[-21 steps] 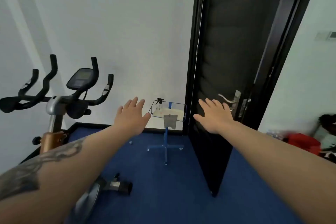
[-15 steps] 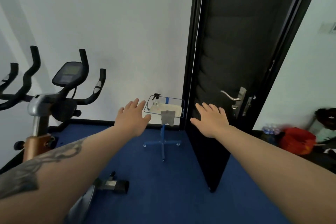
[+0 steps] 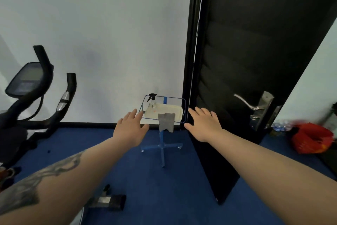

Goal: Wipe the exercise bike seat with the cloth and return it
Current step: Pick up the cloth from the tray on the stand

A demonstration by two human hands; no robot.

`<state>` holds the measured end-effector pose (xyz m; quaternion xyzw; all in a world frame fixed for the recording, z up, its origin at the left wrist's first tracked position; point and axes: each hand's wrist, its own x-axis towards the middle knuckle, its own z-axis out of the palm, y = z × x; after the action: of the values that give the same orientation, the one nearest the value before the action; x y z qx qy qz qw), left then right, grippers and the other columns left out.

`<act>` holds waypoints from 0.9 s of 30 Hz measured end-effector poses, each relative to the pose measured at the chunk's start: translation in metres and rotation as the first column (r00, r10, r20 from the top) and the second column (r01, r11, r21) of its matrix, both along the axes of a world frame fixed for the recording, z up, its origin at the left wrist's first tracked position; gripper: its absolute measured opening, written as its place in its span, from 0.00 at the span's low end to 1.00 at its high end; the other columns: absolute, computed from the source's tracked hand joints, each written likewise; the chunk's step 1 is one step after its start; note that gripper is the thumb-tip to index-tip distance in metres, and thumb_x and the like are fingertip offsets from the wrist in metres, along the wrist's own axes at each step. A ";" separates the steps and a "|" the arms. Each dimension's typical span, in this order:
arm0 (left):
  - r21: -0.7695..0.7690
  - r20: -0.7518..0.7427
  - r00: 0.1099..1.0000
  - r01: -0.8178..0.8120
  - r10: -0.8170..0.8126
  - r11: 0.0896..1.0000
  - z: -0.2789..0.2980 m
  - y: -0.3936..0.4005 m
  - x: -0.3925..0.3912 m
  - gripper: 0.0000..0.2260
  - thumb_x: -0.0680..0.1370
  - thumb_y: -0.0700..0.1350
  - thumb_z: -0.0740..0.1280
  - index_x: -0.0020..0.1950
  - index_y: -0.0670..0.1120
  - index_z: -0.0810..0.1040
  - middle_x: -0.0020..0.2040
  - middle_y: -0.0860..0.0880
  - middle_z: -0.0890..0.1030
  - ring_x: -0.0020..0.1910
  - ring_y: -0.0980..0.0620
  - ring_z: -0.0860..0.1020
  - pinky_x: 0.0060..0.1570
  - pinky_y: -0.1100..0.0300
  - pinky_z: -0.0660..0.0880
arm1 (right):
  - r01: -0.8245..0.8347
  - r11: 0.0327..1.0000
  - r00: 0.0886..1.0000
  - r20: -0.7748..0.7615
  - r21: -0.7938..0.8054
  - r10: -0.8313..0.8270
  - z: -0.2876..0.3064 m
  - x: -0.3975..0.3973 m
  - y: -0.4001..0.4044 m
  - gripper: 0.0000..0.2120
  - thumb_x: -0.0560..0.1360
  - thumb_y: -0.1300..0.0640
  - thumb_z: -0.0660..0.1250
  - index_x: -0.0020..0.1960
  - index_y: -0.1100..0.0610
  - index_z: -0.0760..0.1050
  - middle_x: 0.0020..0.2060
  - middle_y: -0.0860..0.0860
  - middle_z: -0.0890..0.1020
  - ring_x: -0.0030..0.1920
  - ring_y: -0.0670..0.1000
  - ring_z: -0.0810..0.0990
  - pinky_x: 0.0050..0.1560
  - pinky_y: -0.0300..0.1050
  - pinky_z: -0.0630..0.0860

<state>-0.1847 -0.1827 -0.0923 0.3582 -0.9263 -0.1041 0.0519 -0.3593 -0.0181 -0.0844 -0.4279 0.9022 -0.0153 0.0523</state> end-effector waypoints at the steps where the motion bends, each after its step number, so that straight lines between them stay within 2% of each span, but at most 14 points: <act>1: 0.008 0.015 1.000 -0.001 0.001 1.000 -0.003 -0.008 -0.013 0.27 0.80 0.55 0.54 0.76 0.50 0.52 0.78 0.48 0.51 0.76 0.48 0.51 0.73 0.50 0.52 | -0.006 1.000 1.000 0.012 0.012 0.005 -0.004 -0.012 -0.009 0.32 0.80 0.41 0.50 0.79 0.52 0.45 0.79 0.53 0.50 0.78 0.55 0.47 0.76 0.56 0.45; 8: 0.065 0.048 0.999 -0.017 0.014 0.998 -0.037 -0.061 -0.083 0.26 0.79 0.55 0.55 0.75 0.49 0.56 0.78 0.48 0.54 0.76 0.48 0.54 0.73 0.51 0.54 | -0.033 0.997 0.995 0.098 0.065 0.027 -0.043 -0.084 -0.072 0.31 0.80 0.42 0.51 0.79 0.52 0.47 0.79 0.52 0.52 0.78 0.55 0.49 0.76 0.55 0.46; 15: 0.154 0.091 0.996 -0.037 0.023 0.987 -0.083 -0.130 -0.143 0.27 0.79 0.55 0.55 0.76 0.49 0.55 0.78 0.49 0.54 0.76 0.48 0.53 0.73 0.50 0.54 | -0.071 0.992 0.987 0.150 0.102 0.056 -0.088 -0.137 -0.147 0.31 0.80 0.41 0.52 0.79 0.52 0.48 0.78 0.52 0.55 0.77 0.55 0.52 0.75 0.54 0.51; 20: 0.232 0.115 0.993 -0.002 -0.025 0.973 -0.119 -0.189 -0.192 0.27 0.79 0.55 0.55 0.76 0.49 0.55 0.78 0.49 0.54 0.76 0.48 0.54 0.73 0.50 0.54 | -0.036 0.987 0.980 0.199 0.156 0.004 -0.126 -0.174 -0.203 0.30 0.80 0.42 0.53 0.78 0.53 0.51 0.77 0.52 0.57 0.76 0.55 0.55 0.75 0.53 0.53; 24: 0.276 0.131 0.989 0.028 -0.067 0.961 -0.149 -0.237 -0.224 0.25 0.79 0.54 0.56 0.75 0.49 0.57 0.76 0.50 0.59 0.73 0.47 0.59 0.71 0.49 0.58 | -0.015 0.980 0.971 0.237 0.197 -0.033 -0.155 -0.205 -0.249 0.28 0.80 0.44 0.54 0.77 0.54 0.54 0.75 0.53 0.62 0.74 0.56 0.59 0.72 0.52 0.58; 27: 0.306 0.165 0.983 0.028 -0.082 0.952 -0.171 -0.266 -0.244 0.25 0.79 0.54 0.56 0.75 0.49 0.57 0.76 0.49 0.58 0.74 0.46 0.58 0.71 0.49 0.57 | -0.013 0.981 0.960 0.277 0.195 -0.042 -0.180 -0.224 -0.276 0.28 0.81 0.45 0.54 0.77 0.55 0.54 0.74 0.52 0.63 0.73 0.55 0.61 0.72 0.51 0.59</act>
<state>-0.4292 -0.4484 -0.2636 0.3439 -0.9100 -0.2140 -0.0882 -0.5830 -0.2941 -0.2644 -0.4075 0.8861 0.0123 0.2205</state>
